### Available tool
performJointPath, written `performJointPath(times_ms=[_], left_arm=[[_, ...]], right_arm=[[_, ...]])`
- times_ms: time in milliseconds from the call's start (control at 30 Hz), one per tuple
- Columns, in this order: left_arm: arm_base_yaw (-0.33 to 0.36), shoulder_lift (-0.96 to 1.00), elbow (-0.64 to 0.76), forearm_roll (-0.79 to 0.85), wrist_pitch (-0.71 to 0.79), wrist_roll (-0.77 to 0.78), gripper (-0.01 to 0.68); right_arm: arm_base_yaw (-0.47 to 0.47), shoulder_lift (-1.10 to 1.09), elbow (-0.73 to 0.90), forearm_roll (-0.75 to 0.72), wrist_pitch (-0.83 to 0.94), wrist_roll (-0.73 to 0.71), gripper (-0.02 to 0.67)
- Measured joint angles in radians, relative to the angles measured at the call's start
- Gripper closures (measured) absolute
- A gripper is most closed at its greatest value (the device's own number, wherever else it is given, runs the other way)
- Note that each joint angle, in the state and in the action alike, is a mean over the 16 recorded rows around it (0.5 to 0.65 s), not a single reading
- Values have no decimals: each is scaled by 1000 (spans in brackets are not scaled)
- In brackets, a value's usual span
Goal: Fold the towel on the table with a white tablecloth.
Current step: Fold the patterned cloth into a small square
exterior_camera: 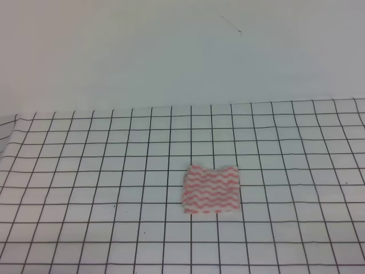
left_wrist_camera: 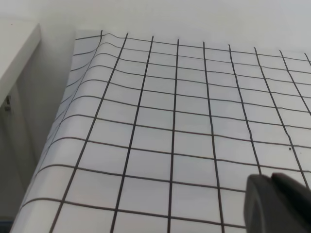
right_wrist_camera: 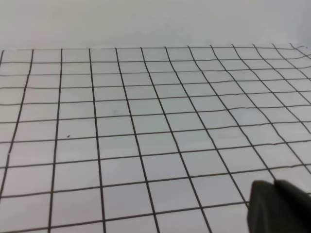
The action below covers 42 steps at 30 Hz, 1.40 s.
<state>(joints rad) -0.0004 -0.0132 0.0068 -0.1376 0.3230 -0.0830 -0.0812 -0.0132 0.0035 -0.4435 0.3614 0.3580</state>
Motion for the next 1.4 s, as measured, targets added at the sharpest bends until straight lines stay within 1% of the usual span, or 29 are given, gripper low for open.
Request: performJointPath(times_ms=[100,433,567,1400], left_arm=[[0,0,0,0,0,0,676],[0,0,-2,0,-1,0,676],[0,0,0,0,-1,0,676],[1,-1,-2,0,-4,-2,676]], right_arm=[[0,0,0,37,-2,-55,650],[0,0,0,247,-17,-316,650],[0,0,0,318,-23,-398,650],[0,1,0,326,-24,-396,650]])
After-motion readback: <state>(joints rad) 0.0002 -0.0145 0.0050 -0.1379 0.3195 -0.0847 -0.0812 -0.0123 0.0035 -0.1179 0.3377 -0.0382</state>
